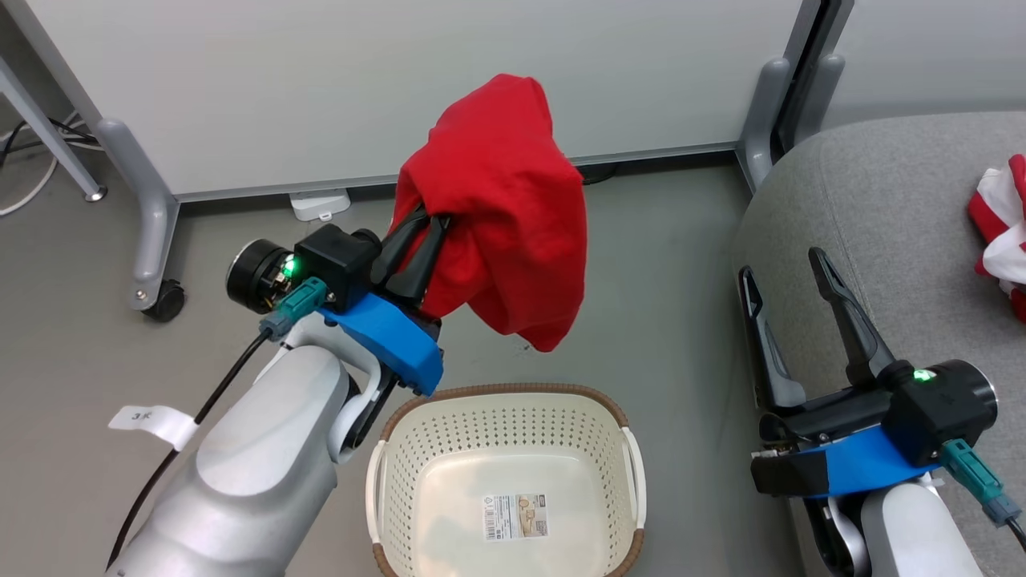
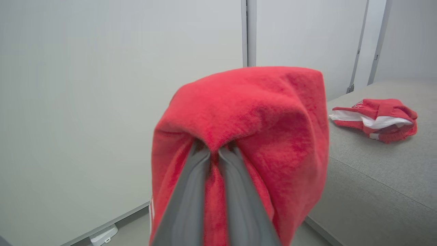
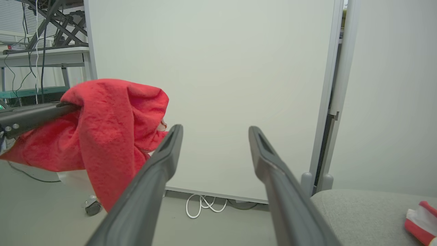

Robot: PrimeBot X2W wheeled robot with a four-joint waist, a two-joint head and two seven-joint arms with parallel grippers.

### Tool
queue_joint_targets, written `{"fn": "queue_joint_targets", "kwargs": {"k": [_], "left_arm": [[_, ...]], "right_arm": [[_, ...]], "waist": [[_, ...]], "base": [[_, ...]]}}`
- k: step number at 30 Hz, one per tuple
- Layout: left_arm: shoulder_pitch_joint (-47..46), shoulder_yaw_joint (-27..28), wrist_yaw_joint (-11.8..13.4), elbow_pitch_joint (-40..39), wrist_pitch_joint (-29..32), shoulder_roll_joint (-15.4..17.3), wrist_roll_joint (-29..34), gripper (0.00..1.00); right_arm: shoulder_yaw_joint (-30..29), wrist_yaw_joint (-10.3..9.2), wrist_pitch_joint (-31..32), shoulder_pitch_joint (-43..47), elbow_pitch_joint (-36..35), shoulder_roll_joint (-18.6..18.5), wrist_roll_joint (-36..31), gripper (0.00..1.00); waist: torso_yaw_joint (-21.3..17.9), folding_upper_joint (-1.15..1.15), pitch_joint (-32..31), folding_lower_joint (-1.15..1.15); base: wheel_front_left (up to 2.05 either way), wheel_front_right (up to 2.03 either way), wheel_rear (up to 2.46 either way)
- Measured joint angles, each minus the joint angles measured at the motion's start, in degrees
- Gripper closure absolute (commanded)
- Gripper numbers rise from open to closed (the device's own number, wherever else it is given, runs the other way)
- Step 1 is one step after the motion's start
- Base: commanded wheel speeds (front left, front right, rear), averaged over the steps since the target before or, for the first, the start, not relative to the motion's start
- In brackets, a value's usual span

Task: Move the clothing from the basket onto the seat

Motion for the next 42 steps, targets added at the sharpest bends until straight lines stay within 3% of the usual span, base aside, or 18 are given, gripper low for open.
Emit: {"fn": "queue_joint_targets", "kwargs": {"k": [24,34,42], "left_arm": [[4.8,0.2,0.1,-9.2,0.0,-0.9,1.9,1.00],[4.8,-0.5,0.3,-10.6,0.1,-0.6,2.1,1.00],[4.2,-1.3,0.3,-11.1,0.1,-1.0,2.5,1.00]], "right_arm": [[0.6,0.00,0.0,1.4,0.3,0.0,2.0,0.00],[9.0,0.00,0.0,-3.9,1.5,0.0,1.3,0.00],[14.8,0.00,0.0,-10.1,8.8,0.0,3.2,0.00]], "waist": [[0.9,0.00,-1.4,0.01],[1.4,0.00,-1.2,0.01],[2.5,0.00,-0.2,0.01]], "base": [[0.00,0.00,0.00],[0.00,0.00,0.00],[0.00,0.00,0.00]]}}
